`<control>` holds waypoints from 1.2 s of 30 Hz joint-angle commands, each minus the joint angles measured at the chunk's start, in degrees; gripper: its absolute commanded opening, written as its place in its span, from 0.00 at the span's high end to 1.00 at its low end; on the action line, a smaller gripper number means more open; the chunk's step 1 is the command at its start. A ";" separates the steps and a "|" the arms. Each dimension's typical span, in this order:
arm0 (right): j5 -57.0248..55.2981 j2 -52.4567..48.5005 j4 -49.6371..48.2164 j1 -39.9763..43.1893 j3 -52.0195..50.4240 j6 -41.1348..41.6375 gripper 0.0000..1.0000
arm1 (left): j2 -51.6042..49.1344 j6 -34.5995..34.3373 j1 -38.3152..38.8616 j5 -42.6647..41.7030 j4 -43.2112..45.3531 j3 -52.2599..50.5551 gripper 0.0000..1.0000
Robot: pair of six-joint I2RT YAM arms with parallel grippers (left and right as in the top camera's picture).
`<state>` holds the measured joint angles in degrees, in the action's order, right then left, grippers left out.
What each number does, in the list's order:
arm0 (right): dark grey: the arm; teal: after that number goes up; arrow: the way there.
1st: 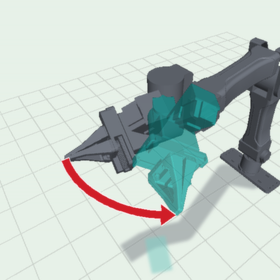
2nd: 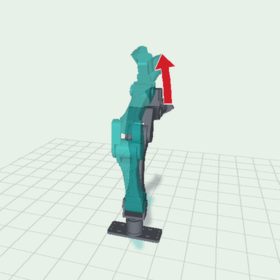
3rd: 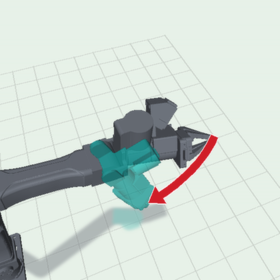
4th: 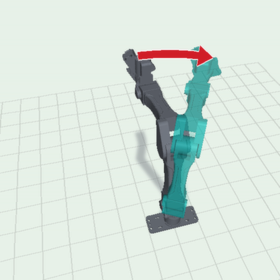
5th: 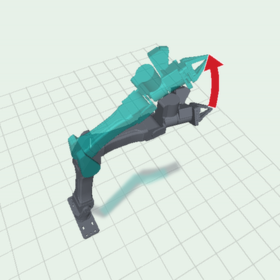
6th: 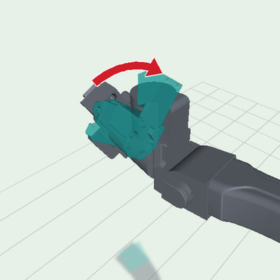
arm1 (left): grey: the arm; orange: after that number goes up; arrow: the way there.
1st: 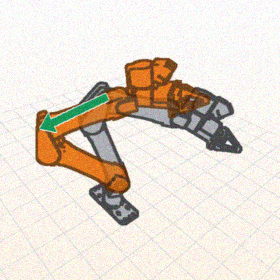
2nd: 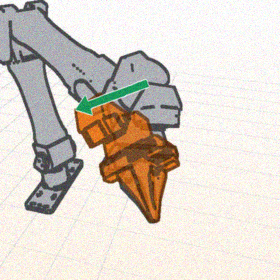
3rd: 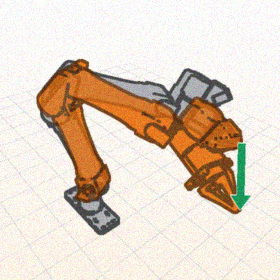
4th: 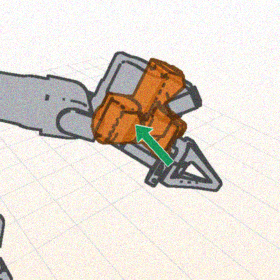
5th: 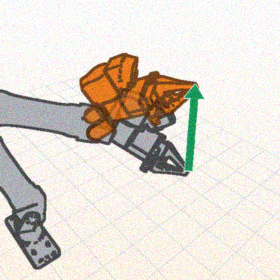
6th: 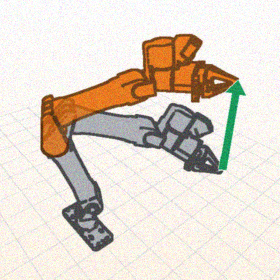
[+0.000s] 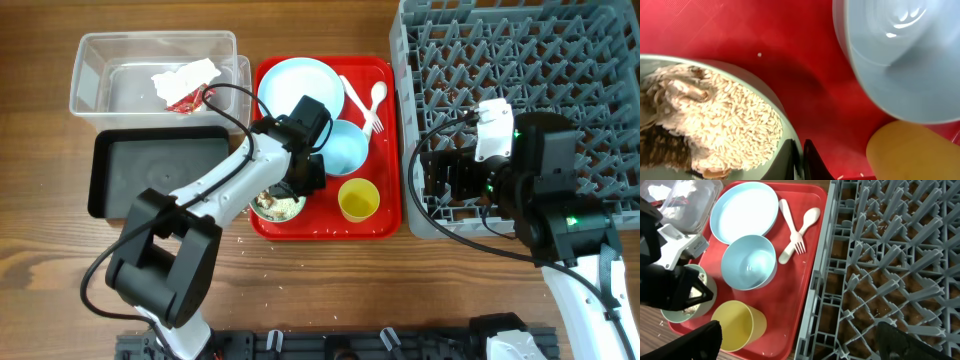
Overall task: Sort waste into correct bins and load items into the dishwasher rack
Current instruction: 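Grasp the green bowl of rice with the left gripper and lift it, then tip the green bowl over the black tray to dump the rice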
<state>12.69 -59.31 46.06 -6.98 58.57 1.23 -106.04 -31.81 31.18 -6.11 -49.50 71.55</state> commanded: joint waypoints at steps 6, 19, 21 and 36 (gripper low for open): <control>0.94 -0.24 -0.20 -0.09 1.33 0.37 0.00 | 9.07 8.15 -7.65 -14.32 -6.10 10.12 0.96; 0.96 -0.85 -0.63 -0.09 1.33 0.44 0.00 | 10.05 31.69 -42.60 -34.77 -16.63 9.94 0.96; 0.96 -1.22 -0.59 -0.09 1.33 0.42 0.00 | 8.68 35.60 -45.66 -40.13 -17.07 9.29 0.96; 0.96 -1.62 -0.61 -0.09 1.33 0.44 0.00 | -4.24 42.36 -60.06 -65.64 -17.88 5.90 0.96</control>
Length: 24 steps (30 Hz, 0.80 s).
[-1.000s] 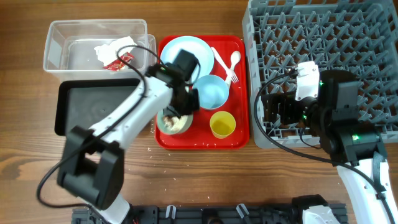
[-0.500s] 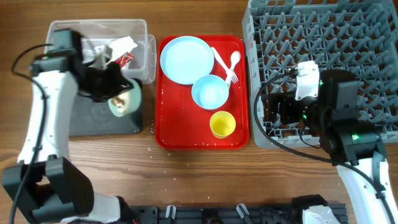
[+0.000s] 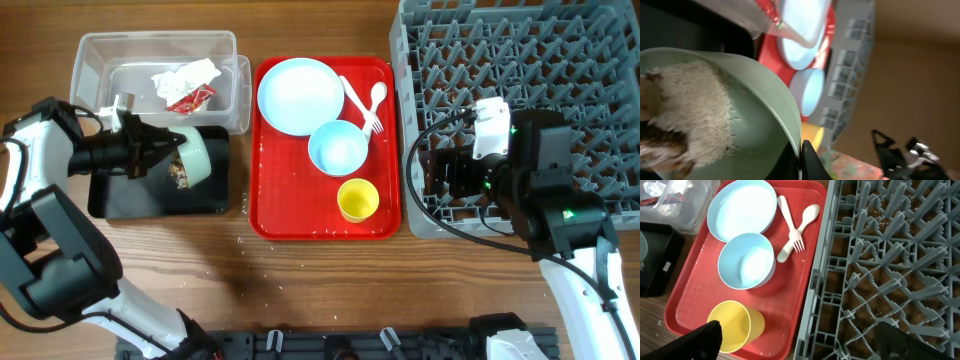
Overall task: Sort waste into correct bins and load items into the dishwasher rack
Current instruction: 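Tip the green bowl over the black tray to dump the rice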
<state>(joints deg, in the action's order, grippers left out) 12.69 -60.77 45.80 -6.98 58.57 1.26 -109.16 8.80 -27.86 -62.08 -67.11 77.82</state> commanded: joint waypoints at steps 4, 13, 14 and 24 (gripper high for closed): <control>0.96 -0.15 -0.33 -0.09 1.33 0.42 0.00 | -1.22 1.25 -2.05 -14.47 -0.31 -0.37 0.96; 0.96 -0.15 -0.33 -0.09 1.33 0.42 0.00 | -1.22 -1.90 -4.68 -21.81 -1.75 -0.37 0.96; 0.96 -0.15 -0.33 -0.09 1.31 0.42 0.00 | -1.22 -2.01 -5.22 -22.86 -1.99 -0.37 0.96; 0.96 -0.15 -0.31 -0.09 1.33 0.44 0.00 | -1.22 -3.34 -7.45 -28.26 -3.26 -0.37 0.96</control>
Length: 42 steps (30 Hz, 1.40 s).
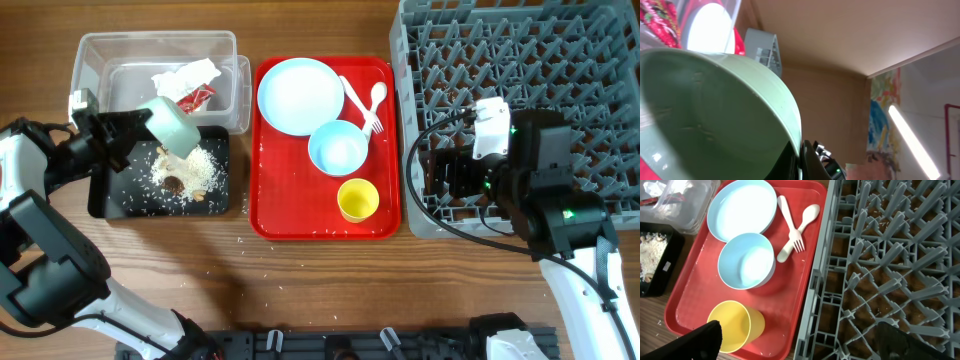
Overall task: Sort waste into correct bins and load items into the dishwasher rack
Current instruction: 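Tip the green bowl over the black tray to dump the rice, then set the empty green bowl back on the red tray with the left gripper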
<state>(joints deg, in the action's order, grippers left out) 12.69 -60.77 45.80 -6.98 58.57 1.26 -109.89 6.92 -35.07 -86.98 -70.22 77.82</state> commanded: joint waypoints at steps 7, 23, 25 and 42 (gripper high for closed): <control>0.96 -0.15 -0.28 -0.09 1.31 0.44 0.00 | -0.48 -1.75 -0.24 -3.19 -2.69 -0.37 0.96; 0.96 -0.13 -0.13 -0.09 1.31 0.42 0.00 | 6.58 -7.19 3.08 6.69 1.88 -0.17 0.96; 0.96 -0.15 -0.33 -0.09 1.33 0.42 0.00 | 10.99 -7.34 7.23 12.59 2.69 -0.17 0.96; 0.96 -0.15 -0.68 -0.09 1.33 0.44 0.00 | 11.08 -29.79 57.66 76.67 14.73 -0.20 0.96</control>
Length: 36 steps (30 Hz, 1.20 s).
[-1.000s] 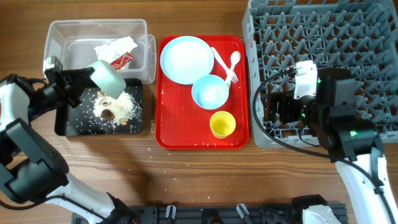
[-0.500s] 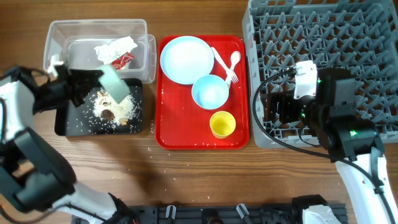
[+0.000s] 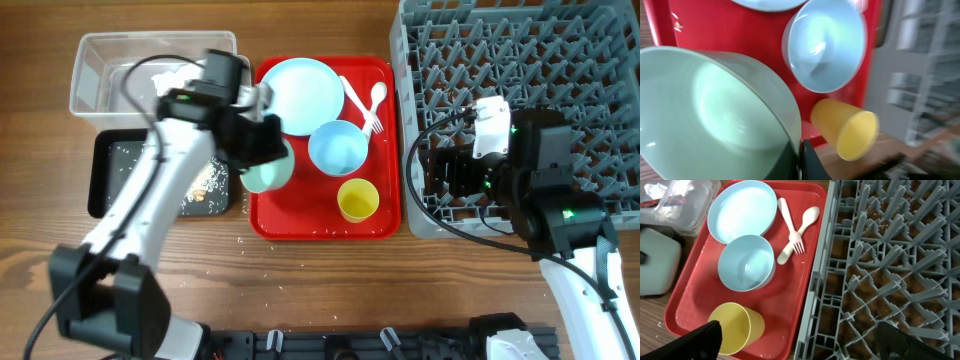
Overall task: Sort waste into correct bins and load items into the dishwasher rack
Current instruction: 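Set the empty green bowl back on the red tray with the left gripper, then grasp the yellow cup with the left gripper and hand it to the right gripper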
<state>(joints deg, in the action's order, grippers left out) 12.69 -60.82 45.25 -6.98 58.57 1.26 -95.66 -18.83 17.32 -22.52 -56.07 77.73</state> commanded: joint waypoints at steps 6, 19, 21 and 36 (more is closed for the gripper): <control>0.96 -0.11 0.22 -0.09 1.31 0.42 0.00 | -8.24 -4.02 11.21 12.57 2.40 -0.11 0.96; 0.94 -0.11 0.22 -0.09 1.31 0.35 0.00 | -7.41 7.02 12.70 7.56 -1.46 10.71 0.50; 0.96 -0.11 0.22 -0.09 1.31 0.35 0.00 | -7.58 11.43 14.16 6.58 -0.24 10.78 0.47; 0.94 -0.11 0.24 -0.09 1.33 0.31 0.00 | -17.33 18.64 20.06 9.40 -1.31 8.50 0.57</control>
<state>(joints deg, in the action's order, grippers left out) 12.69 -60.82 45.47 -6.98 58.57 1.23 -110.91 -1.56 36.45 -14.61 -57.23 86.72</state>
